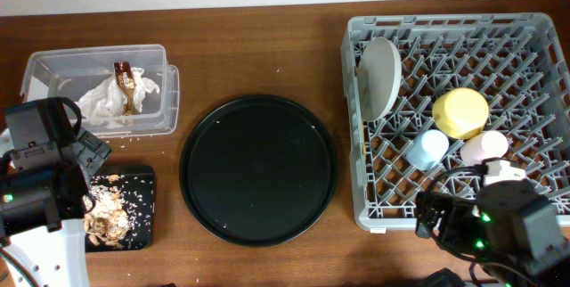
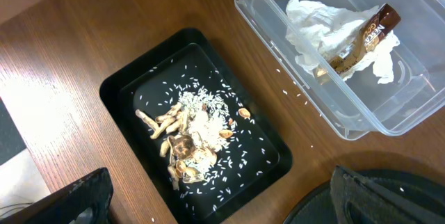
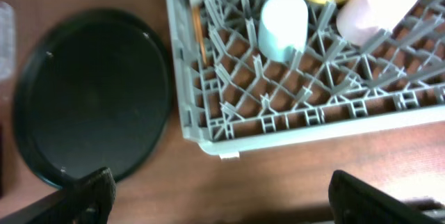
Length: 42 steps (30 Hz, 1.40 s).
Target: Sort waste into correct bins and load items into the dishwasher rack
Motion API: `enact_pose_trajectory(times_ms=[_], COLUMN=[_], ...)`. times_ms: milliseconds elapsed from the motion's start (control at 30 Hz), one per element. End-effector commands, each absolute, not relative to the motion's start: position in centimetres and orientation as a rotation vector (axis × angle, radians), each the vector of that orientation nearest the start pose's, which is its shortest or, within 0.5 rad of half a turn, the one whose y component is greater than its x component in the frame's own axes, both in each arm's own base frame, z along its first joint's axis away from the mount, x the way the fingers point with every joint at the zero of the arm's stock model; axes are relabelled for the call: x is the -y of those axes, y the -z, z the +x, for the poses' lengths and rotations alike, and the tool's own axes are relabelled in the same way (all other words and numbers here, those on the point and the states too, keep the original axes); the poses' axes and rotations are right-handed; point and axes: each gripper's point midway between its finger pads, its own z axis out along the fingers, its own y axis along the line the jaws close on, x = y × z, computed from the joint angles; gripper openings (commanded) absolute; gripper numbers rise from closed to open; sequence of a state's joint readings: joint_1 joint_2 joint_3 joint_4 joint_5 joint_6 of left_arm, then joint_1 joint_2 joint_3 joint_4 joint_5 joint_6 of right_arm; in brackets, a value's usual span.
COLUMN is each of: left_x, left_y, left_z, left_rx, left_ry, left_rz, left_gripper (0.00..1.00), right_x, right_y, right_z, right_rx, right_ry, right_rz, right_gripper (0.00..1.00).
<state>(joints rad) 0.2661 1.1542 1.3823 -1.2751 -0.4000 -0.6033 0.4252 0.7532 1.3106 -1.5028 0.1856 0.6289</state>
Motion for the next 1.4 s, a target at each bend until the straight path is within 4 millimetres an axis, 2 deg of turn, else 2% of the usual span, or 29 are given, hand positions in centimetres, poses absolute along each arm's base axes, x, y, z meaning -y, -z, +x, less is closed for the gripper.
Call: enact_pose_trajectory(times_ms=[0, 100, 167, 367, 500, 567, 667, 733, 1267, 1367], left_x=[-13.3, -13.3, -13.3, -13.3, -13.3, -13.3, -13.3, -13.3, -13.4, -11.1], left_y=[-27.0, -27.0, -27.0, -27.0, -27.0, -27.0, -27.0, -27.0, -26.8, -24.2], left_z=[22.7, 22.7, 22.7, 22.7, 22.7, 22.7, 22.7, 22.7, 22.6, 21.4], left_rx=[-2.222, -2.222, -2.222, -2.222, -2.222, -2.222, -2.222, -2.222, -2.241, -2.296], left_ry=[-0.392, -0.392, -0.392, -0.392, -0.392, -0.392, -0.392, -0.392, -0.407, -0.308], left_rz=[-1.209, -1.209, -1.209, -1.209, -1.209, -1.209, -1.209, -1.209, -1.204, -1.155], left_gripper=[0.99, 0.99, 0.99, 0.99, 0.99, 0.99, 0.99, 0.99, 0.99, 0.99], right_x=[-3.0, -4.3, -3.8, -1.8, -1.6, -1.5, -1.5, -1.4, -1.3, -1.3], right_y=[-24.2, -20.2, -17.9, -16.2, -16.4, -16.4, -15.8, -15.8, -15.7, -15.7], right_z=[17.2, 19.9, 21.1, 22.7, 24.5, 24.6, 24.6, 24.6, 24.6, 24.6], right_rx=[-2.391, -2.206, -2.051, -1.775, -1.602, -1.599, -1.642, -1.642, -1.643, -1.643], right_ry=[-0.199, -0.37, -0.432, -0.466, -0.475, -0.424, -0.174, -0.121, -0.116, -0.116], right_rz=[0.387, 0.337, 0.361, 0.4, 0.363, 0.313, 0.053, 0.004, 0.01, 0.01], right_gripper=[0.99, 0.99, 0.99, 0.99, 0.99, 0.99, 0.99, 0.99, 0.99, 0.99])
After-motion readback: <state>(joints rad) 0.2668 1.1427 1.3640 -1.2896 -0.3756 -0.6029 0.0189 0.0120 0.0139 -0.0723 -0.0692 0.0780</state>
